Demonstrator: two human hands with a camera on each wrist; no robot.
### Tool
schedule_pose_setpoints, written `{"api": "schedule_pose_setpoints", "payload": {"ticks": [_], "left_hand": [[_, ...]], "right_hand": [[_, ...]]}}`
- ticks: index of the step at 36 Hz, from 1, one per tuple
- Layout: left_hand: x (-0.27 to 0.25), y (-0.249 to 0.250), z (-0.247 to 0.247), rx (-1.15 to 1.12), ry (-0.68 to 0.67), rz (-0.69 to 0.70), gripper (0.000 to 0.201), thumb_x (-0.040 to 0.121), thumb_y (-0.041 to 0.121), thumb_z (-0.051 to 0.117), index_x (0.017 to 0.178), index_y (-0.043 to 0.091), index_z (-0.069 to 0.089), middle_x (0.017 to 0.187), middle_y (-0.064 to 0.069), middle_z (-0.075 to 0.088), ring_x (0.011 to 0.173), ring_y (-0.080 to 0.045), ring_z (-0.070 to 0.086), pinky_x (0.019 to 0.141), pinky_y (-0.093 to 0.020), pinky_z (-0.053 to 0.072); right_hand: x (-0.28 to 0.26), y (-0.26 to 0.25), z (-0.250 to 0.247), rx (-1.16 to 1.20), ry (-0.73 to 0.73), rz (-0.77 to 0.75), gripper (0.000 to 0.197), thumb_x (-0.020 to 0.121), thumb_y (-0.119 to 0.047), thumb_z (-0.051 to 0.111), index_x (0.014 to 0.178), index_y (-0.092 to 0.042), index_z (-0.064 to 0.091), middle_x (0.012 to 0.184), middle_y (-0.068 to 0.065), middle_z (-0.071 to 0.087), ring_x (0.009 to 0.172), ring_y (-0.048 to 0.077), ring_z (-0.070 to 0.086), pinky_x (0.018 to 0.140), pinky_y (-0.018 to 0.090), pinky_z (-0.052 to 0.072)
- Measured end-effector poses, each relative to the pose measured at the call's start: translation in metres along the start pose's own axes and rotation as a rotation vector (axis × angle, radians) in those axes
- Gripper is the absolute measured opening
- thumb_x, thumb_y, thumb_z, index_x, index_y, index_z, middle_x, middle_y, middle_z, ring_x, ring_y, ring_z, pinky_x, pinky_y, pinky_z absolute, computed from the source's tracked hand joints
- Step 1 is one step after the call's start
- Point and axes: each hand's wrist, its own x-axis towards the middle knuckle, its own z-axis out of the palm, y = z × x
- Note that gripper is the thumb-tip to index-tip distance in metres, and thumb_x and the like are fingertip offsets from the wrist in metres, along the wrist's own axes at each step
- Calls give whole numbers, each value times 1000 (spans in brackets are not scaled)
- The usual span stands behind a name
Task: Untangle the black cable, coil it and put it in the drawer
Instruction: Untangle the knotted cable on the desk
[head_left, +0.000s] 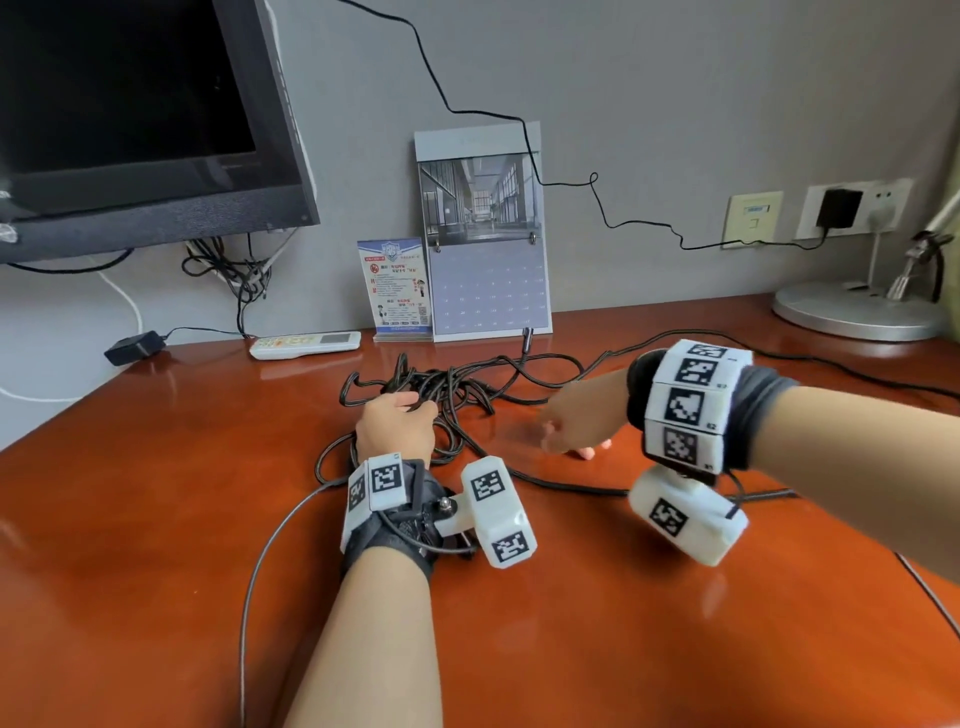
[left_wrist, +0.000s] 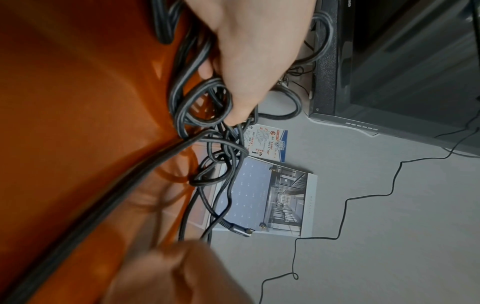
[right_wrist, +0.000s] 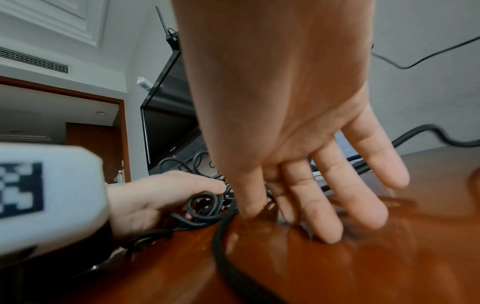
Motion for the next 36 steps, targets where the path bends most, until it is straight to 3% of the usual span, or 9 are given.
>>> {"api": "schedule_pose_setpoints", "payload": {"ticks": [8,11,14,19,23,26,29,32,36], "left_hand": [[-2,0,0,-2,-7,14,30,82,24,70,111,17,69,113,-3,69,90,-18,62,72,-24,39],[-3,0,1,-10,-13,16,30,82,24,70,111,16,69,113,-4,69,97,-20,63,73,-23,40],[-2,0,2,-13,-10,15,30,81,24,71,110,17,70,112,-4,69,97,-20,63,73,-23,40],[-1,0,3,-17,-9,17,30,80,24,71,109,17,71,110,-3,70,95,-20,64,73,-23,40],[-2,0,3,-16,-12,21,29,80,23,71,108,16,71,109,-3,70,95,-20,64,72,-23,41],[-2,-1,1,-13,-13,25,27,80,23,71,106,17,72,109,-2,70,93,-19,64,72,-24,42],[-3,-2,1,-11,-20,33,25,80,22,71,105,18,72,107,-2,70,87,-18,62,71,-24,42],[-3,-1,1,1,-36,42,26,80,21,70,106,18,71,107,-2,71,78,-16,58,68,-24,41],[-3,0,1,15,-47,37,25,81,21,69,106,19,71,108,-1,70,77,-16,57,67,-24,40]], "right_hand": [[30,-47,-11,27,131,-51,41,102,-41,30,96,-7,51,70,1,53,57,11,46,56,25,37],[38,-55,-12,-45,166,-27,45,102,-38,32,71,-8,45,63,1,47,54,12,43,51,22,35],[43,-57,-15,-88,171,-34,44,102,-31,34,63,-11,38,62,1,44,54,12,41,52,21,33],[45,-56,-15,-156,155,-45,40,102,-23,35,63,-12,34,77,2,50,55,9,38,49,17,30],[42,-56,-16,-246,134,-48,35,102,-18,31,69,-10,37,97,7,51,59,14,39,59,19,35],[40,-55,-16,-268,109,-72,36,102,-17,32,66,-15,29,81,-1,47,56,7,35,49,14,28],[32,-51,-17,-244,69,-121,32,100,-17,35,69,-19,31,69,-5,41,60,10,39,54,19,32],[21,-47,-15,-199,19,-144,18,99,-16,38,81,-16,41,69,-4,50,62,9,44,56,21,33],[11,-46,-12,-171,-50,-163,15,96,-21,46,102,-9,53,100,10,66,91,23,59,79,33,47]]}}
